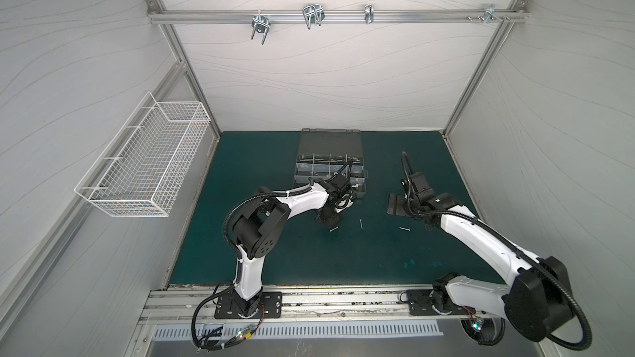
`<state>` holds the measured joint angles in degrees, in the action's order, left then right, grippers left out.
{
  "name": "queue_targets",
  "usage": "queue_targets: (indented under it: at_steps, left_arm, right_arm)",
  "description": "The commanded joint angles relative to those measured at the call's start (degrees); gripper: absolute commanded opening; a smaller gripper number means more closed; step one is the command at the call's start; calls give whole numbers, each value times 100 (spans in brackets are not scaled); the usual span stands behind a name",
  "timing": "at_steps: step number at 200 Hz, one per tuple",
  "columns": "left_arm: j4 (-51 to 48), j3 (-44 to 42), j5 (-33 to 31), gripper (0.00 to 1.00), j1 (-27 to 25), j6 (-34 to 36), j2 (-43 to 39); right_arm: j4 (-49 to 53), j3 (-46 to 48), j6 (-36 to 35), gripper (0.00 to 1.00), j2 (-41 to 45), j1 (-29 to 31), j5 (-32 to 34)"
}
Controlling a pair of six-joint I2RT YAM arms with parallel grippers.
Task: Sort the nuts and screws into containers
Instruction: 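Lift the thin screw with the left gripper over a box compartment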
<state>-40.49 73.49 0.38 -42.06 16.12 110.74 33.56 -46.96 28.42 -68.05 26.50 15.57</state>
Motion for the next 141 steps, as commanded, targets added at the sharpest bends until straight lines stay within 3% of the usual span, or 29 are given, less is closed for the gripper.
queue_targets:
  at_steps: [1, 141]
  left_arm:
    - [-277, 111, -12, 0, -15, 93, 214]
    - [-308, -54, -170, 0, -19, -502, -576]
  right_arm:
    - [112, -86, -37, 99, 46, -55, 40]
    - [103, -77, -92, 99, 111, -73, -9]
